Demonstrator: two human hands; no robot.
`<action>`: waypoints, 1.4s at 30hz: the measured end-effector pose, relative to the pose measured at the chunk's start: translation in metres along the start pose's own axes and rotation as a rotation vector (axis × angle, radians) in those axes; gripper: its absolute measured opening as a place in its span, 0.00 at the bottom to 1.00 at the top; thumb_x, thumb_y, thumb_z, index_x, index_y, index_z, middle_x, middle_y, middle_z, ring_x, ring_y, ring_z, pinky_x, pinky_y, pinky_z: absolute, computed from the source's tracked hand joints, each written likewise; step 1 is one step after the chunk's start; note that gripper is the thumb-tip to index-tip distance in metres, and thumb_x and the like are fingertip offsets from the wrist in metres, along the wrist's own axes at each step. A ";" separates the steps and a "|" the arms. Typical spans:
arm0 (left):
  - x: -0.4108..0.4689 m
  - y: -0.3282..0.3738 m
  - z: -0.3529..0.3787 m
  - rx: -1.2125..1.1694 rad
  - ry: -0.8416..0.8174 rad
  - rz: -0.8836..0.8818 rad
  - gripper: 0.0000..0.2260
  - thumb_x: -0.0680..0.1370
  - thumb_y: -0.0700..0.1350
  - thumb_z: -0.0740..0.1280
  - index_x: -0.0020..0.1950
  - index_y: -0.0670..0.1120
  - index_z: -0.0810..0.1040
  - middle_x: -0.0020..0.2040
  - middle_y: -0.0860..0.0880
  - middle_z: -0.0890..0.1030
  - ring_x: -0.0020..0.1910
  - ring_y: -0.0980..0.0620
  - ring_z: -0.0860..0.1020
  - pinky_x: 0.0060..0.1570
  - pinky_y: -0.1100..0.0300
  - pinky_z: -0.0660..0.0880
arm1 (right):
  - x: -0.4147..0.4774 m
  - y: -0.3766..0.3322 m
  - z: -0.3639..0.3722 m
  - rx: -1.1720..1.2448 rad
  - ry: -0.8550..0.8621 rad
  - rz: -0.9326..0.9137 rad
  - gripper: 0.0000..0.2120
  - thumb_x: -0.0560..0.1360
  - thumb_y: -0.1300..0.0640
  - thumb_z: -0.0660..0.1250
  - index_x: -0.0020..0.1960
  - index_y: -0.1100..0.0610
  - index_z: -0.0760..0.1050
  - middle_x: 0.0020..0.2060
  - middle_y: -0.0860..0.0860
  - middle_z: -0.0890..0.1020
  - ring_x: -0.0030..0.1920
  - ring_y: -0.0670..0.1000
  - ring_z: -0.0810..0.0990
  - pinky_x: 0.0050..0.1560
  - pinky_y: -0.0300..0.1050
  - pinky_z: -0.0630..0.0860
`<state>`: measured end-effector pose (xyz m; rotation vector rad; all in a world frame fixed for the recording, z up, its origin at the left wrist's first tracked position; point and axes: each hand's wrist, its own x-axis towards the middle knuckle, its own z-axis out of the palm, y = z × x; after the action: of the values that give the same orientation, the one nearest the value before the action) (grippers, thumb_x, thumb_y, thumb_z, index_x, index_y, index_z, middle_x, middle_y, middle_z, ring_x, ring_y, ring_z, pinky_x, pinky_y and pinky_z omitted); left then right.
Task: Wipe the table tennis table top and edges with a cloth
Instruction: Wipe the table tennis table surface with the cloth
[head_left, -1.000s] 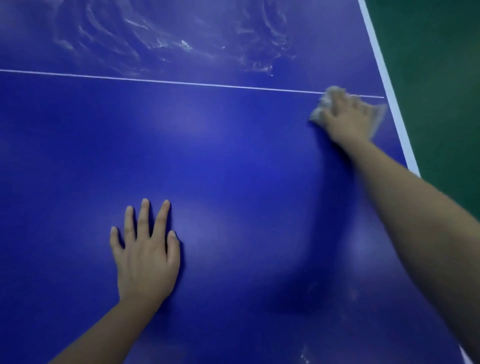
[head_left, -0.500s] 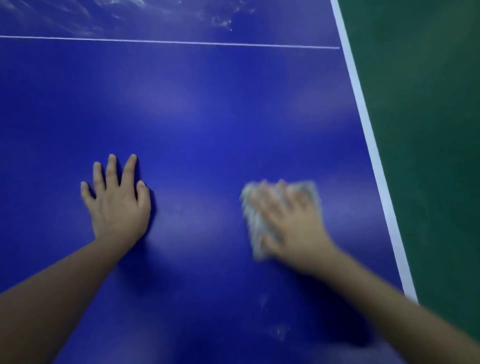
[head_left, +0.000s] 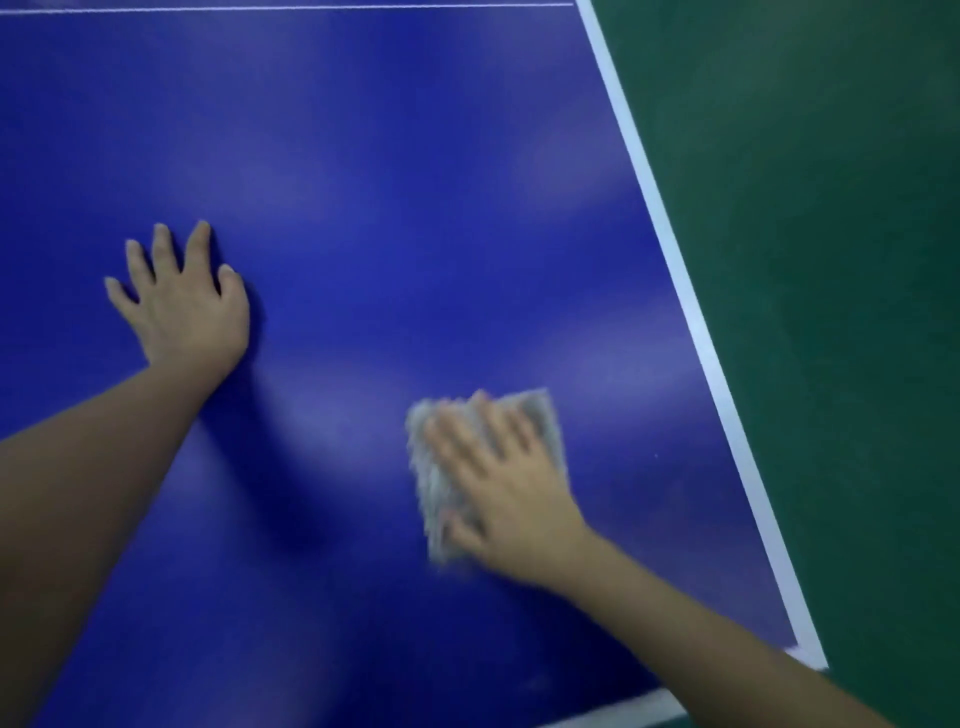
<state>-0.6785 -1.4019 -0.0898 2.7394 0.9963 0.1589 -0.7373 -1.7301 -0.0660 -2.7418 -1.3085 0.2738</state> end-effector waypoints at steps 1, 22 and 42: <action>0.001 0.002 -0.003 -0.024 -0.003 0.010 0.23 0.79 0.50 0.52 0.75 0.51 0.58 0.77 0.43 0.55 0.75 0.41 0.50 0.70 0.37 0.45 | -0.014 -0.014 0.004 -0.020 -0.058 -0.147 0.32 0.74 0.41 0.53 0.75 0.54 0.60 0.73 0.51 0.65 0.72 0.61 0.63 0.70 0.60 0.59; -0.194 -0.004 -0.018 0.010 -0.171 0.492 0.23 0.81 0.47 0.52 0.76 0.46 0.57 0.76 0.45 0.57 0.76 0.46 0.52 0.72 0.43 0.47 | -0.116 -0.122 0.020 0.062 -0.082 0.304 0.33 0.71 0.43 0.52 0.75 0.49 0.60 0.73 0.48 0.64 0.72 0.53 0.65 0.70 0.49 0.53; -0.196 -0.003 -0.020 0.010 -0.169 0.488 0.23 0.80 0.47 0.53 0.75 0.45 0.59 0.76 0.44 0.59 0.75 0.44 0.54 0.71 0.41 0.48 | -0.143 -0.102 0.021 -0.024 -0.015 0.544 0.32 0.72 0.45 0.49 0.76 0.47 0.55 0.74 0.50 0.63 0.73 0.56 0.63 0.73 0.50 0.47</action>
<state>-0.8334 -1.5224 -0.0765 2.8923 0.2743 -0.0019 -0.9073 -1.7776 -0.0532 -3.0661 -0.5417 0.3135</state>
